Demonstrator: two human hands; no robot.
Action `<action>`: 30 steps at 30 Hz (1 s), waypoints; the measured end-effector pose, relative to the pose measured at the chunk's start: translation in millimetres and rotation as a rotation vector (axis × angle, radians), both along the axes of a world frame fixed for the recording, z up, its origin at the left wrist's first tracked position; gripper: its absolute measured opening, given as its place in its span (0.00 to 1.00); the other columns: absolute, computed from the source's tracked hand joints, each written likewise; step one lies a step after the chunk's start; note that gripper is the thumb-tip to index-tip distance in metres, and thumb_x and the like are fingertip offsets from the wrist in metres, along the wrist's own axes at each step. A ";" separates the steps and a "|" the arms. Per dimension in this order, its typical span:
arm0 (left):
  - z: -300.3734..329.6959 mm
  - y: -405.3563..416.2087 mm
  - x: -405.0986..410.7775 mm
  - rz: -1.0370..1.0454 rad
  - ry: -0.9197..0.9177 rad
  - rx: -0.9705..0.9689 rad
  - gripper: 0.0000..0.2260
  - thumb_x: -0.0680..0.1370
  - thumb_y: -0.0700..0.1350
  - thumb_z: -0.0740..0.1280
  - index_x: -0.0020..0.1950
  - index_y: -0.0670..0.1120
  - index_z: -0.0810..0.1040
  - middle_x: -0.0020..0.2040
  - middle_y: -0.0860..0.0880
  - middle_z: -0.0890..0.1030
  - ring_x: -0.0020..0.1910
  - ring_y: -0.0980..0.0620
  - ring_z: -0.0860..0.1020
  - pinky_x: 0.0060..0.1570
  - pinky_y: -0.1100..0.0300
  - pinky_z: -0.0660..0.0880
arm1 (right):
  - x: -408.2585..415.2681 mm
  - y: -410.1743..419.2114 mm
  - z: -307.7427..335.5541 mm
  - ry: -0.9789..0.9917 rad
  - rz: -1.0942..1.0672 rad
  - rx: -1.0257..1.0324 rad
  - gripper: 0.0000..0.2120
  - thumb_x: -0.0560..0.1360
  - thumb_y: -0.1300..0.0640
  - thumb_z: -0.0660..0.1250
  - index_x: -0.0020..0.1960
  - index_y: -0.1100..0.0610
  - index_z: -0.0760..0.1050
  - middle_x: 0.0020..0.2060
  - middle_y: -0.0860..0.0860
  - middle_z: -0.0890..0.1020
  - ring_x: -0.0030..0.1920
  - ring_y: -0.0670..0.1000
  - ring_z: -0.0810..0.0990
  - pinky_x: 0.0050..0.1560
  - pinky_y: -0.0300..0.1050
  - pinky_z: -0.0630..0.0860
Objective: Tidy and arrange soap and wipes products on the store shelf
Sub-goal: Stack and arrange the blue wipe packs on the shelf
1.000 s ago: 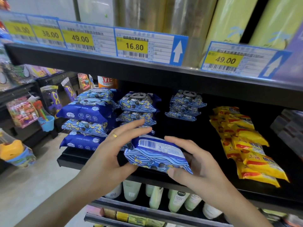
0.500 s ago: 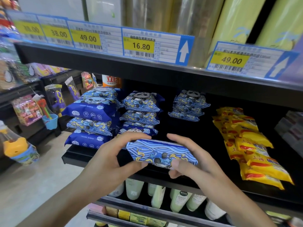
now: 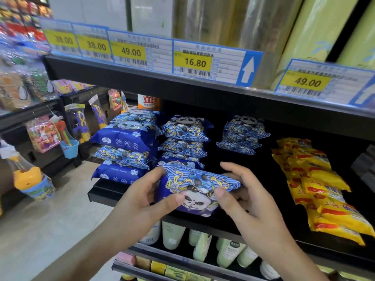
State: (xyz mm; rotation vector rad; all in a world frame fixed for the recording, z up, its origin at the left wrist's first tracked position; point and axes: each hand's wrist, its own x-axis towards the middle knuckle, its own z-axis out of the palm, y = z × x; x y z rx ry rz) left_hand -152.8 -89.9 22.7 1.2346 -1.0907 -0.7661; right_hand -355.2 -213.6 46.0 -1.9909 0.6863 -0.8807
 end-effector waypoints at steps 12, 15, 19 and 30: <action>8.7 -1.4 5.8 0.043 0.223 0.084 0.16 0.75 0.52 0.74 0.62 0.49 0.83 0.57 0.47 0.88 0.57 0.49 0.86 0.51 0.64 0.81 | 12.1 8.7 0.7 0.299 -0.007 -0.819 0.34 0.68 0.36 0.76 0.70 0.41 0.70 0.76 0.41 0.64 0.80 0.56 0.56 0.75 0.56 0.62; 8.8 -1.1 8.1 0.080 0.225 0.147 0.14 0.75 0.58 0.77 0.57 0.54 0.85 0.55 0.48 0.88 0.54 0.51 0.87 0.48 0.61 0.83 | 20.8 7.1 4.2 0.336 0.018 -0.878 0.31 0.71 0.40 0.73 0.71 0.41 0.68 0.74 0.41 0.67 0.79 0.51 0.59 0.75 0.58 0.66; 11.4 -8.3 6.0 0.183 0.268 0.207 0.19 0.68 0.65 0.75 0.52 0.56 0.88 0.50 0.50 0.89 0.47 0.54 0.87 0.43 0.61 0.84 | 31.1 -2.0 5.4 0.276 0.046 -0.781 0.29 0.70 0.46 0.75 0.69 0.43 0.71 0.67 0.40 0.71 0.69 0.47 0.69 0.66 0.49 0.71; -29.0 21.2 13.0 0.282 -0.785 0.101 0.10 0.78 0.43 0.69 0.52 0.58 0.83 0.47 0.62 0.84 0.48 0.59 0.81 0.51 0.61 0.76 | 77.8 -36.4 -1.7 0.265 0.013 -0.538 0.23 0.72 0.49 0.75 0.63 0.40 0.70 0.59 0.33 0.72 0.62 0.42 0.69 0.63 0.41 0.69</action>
